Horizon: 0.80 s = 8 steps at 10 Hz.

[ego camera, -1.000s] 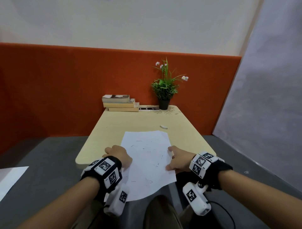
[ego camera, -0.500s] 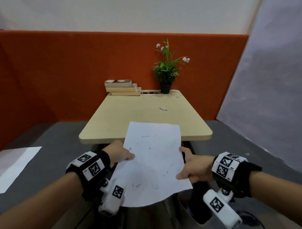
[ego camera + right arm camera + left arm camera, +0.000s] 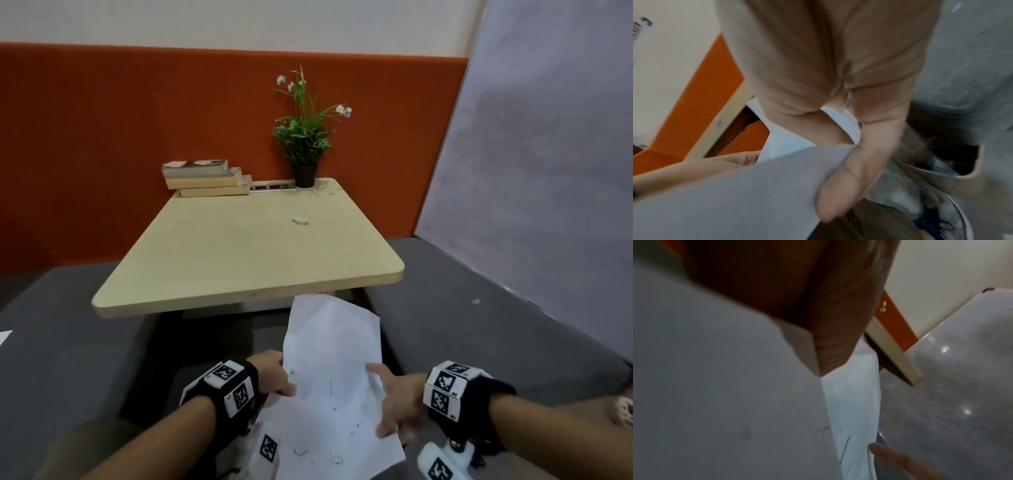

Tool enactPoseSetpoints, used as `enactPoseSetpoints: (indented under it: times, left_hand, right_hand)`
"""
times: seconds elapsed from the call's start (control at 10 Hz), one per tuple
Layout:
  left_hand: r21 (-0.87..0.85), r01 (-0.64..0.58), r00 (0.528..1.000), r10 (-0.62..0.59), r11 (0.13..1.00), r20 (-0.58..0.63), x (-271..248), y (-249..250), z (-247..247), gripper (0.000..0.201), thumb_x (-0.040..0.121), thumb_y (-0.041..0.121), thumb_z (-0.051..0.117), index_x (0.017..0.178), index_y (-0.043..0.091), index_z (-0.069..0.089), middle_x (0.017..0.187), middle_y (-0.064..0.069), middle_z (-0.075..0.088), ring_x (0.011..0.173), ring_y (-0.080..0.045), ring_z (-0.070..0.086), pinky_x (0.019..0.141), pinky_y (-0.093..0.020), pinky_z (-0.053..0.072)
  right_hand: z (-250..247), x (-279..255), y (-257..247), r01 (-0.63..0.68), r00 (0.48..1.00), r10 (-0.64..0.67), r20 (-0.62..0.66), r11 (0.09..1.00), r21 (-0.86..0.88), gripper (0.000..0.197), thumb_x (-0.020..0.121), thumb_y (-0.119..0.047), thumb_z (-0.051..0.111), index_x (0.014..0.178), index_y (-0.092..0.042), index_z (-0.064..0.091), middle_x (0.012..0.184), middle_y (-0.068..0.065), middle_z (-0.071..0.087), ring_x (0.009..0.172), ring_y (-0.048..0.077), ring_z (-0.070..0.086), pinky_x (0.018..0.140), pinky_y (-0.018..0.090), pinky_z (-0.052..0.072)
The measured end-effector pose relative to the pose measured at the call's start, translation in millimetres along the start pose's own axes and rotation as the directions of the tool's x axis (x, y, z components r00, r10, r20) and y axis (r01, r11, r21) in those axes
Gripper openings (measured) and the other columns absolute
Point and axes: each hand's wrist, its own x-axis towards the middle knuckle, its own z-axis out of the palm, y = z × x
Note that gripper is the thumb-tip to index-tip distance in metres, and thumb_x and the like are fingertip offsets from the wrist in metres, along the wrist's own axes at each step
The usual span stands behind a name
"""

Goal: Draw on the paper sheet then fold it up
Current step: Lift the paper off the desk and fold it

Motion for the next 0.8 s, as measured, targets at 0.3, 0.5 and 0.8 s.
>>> enactPoseSetpoints:
  times: [0.3, 0.5, 0.8]
  left_hand:
    - [0.205, -0.019, 0.990, -0.010, 0.978, 0.143, 104.8, 21.8, 66.1, 0.060, 0.092, 0.034, 0.071, 0.145, 0.017, 0.049, 0.143, -0.006, 0.055, 0.127, -0.025, 0.056, 0.100, -0.029, 0.046]
    - [0.332, -0.044, 0.972, -0.037, 0.942, 0.232, 162.7, 34.8, 104.6, 0.068, 0.098, 0.035, 0.062, 0.153, 0.009, 0.032, 0.158, -0.011, 0.036, 0.142, -0.029, 0.039, 0.110, -0.030, 0.034]
    - [0.295, 0.033, 0.968, -0.103, 0.955, 0.227, 216.5, 37.8, 124.9, 0.068, 0.095, 0.045, 0.065, 0.149, 0.011, 0.041, 0.149, -0.009, 0.049, 0.132, -0.025, 0.051, 0.099, -0.026, 0.041]
  right_hand:
    - [-0.7, 78.8, 70.8, -0.167, 0.986, 0.168, -0.017, 0.952, -0.256, 0.119, 0.084, -0.043, 0.075, 0.161, -0.027, -0.014, 0.155, 0.011, 0.046, 0.133, 0.032, 0.051, 0.114, 0.039, 0.039]
    - [-1.9, 130.9, 107.6, -0.203, 0.973, 0.222, 0.057, 0.950, -0.235, 0.110, 0.075, -0.056, 0.075, 0.160, -0.038, 0.008, 0.158, 0.013, 0.039, 0.133, 0.039, 0.049, 0.111, 0.047, 0.043]
    - [6.1, 181.0, 128.2, -0.209, 0.973, 0.196, 0.123, 0.973, 0.100, 0.069, 0.100, -0.013, 0.061, 0.159, -0.007, 0.026, 0.161, 0.018, 0.032, 0.142, 0.037, 0.043, 0.114, 0.041, 0.043]
